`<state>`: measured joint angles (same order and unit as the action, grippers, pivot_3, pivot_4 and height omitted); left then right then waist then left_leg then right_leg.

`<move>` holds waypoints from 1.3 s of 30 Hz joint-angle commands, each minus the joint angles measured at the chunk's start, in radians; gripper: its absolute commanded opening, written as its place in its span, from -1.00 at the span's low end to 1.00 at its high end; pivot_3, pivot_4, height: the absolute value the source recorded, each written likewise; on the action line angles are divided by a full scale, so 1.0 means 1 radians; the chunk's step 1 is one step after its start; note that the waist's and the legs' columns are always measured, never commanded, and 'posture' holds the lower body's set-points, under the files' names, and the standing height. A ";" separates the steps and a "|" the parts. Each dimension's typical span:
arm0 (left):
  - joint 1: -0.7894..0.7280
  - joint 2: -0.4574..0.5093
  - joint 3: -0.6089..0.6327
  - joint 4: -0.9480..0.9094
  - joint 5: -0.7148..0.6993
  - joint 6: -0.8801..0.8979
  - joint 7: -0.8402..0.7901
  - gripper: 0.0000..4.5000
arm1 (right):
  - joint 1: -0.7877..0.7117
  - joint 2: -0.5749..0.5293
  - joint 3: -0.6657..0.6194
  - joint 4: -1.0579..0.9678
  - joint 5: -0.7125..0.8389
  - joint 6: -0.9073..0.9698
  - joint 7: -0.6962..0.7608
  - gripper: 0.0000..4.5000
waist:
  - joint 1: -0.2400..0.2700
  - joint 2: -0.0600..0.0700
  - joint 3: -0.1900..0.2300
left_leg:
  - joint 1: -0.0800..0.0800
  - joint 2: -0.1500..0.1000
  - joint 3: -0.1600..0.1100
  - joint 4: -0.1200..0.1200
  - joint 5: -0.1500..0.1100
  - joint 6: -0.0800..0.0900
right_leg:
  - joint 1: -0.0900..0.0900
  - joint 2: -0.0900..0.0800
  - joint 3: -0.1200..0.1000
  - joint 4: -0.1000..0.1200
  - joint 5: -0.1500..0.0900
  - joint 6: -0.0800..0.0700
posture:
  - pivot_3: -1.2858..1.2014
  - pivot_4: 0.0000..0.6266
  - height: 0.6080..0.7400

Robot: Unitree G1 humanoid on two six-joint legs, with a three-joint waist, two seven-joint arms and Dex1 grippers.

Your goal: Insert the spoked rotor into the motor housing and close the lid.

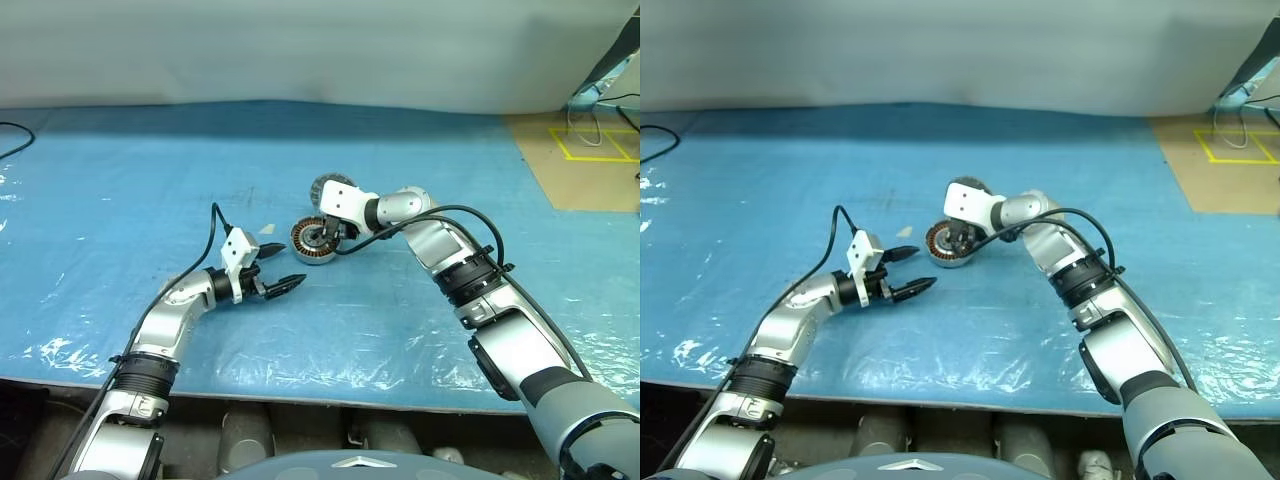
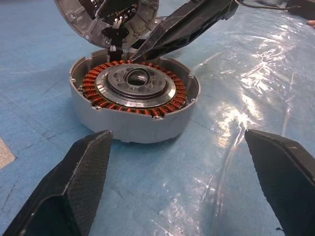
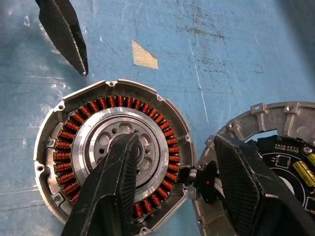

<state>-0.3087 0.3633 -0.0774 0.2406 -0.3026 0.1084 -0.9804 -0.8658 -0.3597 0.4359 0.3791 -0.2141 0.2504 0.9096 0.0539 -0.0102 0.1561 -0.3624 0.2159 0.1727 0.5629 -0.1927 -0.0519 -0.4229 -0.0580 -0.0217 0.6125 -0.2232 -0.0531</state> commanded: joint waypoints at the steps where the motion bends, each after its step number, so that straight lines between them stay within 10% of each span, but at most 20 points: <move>1: 0.007 0.004 0.005 -0.011 0.001 -0.026 -0.007 1.00 | -0.006 0.000 0.000 -0.010 -0.021 -0.013 -0.015 0.13 | -0.001 0.000 0.000 | 0.000 0.000 0.000 0.000 0.000 0.000 | 0.000 0.000 0.000 0.000 0.000 0.000 | 0.03 -0.52 1.00; 39: -0.001 -0.024 -0.003 -0.011 0.016 -0.026 0.014 1.00 | -0.003 -0.051 0.109 0.021 -0.211 -0.198 0.016 0.13 | -0.007 0.000 0.000 | 0.003 0.000 0.000 0.005 -0.001 0.001 | 0.002 -0.001 0.001 0.006 0.000 0.000 | 0.03 -0.52 1.00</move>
<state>-0.3058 0.3435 -0.0776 0.2588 -0.2883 0.0957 -0.9712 -0.8771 -0.4045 0.5361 0.3889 -0.3990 0.0486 0.9235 0.0470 -0.0102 0.1561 -0.3598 0.2158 0.1727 0.5677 -0.1934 -0.0507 -0.4212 -0.0587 -0.0205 0.6182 -0.2233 -0.0534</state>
